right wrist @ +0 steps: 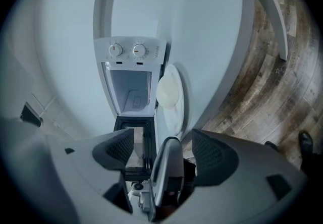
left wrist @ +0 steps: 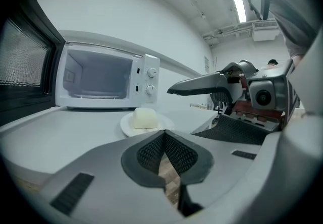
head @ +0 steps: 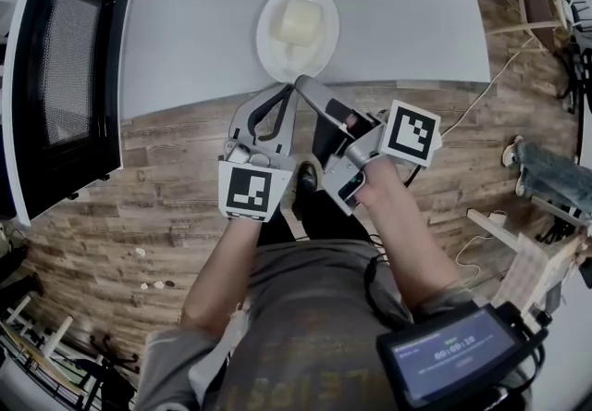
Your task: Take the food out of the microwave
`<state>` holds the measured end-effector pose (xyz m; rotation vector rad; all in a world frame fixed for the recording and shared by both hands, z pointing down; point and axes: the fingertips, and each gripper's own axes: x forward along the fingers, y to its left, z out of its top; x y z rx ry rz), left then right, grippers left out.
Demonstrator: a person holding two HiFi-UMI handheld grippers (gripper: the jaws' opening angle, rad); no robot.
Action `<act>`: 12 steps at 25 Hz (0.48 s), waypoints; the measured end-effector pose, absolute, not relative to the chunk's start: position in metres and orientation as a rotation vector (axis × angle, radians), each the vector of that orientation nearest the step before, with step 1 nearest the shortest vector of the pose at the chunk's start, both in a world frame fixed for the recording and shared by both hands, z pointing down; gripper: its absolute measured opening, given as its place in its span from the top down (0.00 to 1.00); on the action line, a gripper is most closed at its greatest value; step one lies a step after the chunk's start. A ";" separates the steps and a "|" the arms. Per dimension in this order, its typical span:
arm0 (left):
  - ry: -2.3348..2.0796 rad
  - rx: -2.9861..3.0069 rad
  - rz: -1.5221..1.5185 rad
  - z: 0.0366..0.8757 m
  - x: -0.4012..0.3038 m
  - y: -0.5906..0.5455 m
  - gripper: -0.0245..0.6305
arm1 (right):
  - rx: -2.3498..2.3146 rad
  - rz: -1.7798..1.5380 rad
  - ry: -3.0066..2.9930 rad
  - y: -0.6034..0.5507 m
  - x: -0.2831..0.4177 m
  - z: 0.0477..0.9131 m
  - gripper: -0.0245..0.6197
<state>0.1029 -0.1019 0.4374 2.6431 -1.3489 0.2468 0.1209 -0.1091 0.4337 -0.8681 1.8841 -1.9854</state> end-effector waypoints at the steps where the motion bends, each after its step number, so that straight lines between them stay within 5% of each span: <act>1: -1.353 2.648 0.245 0.436 0.102 -0.101 0.95 | -0.867 -1.984 1.883 -0.108 0.122 0.434 0.41; 9: -1.423 2.555 0.184 0.407 0.088 -0.079 0.95 | -0.899 -1.890 1.992 -0.076 0.139 0.415 0.44; 12: -1.468 2.538 0.156 0.381 0.082 -0.068 0.95 | -1.013 -1.670 2.221 -0.063 0.148 0.390 0.71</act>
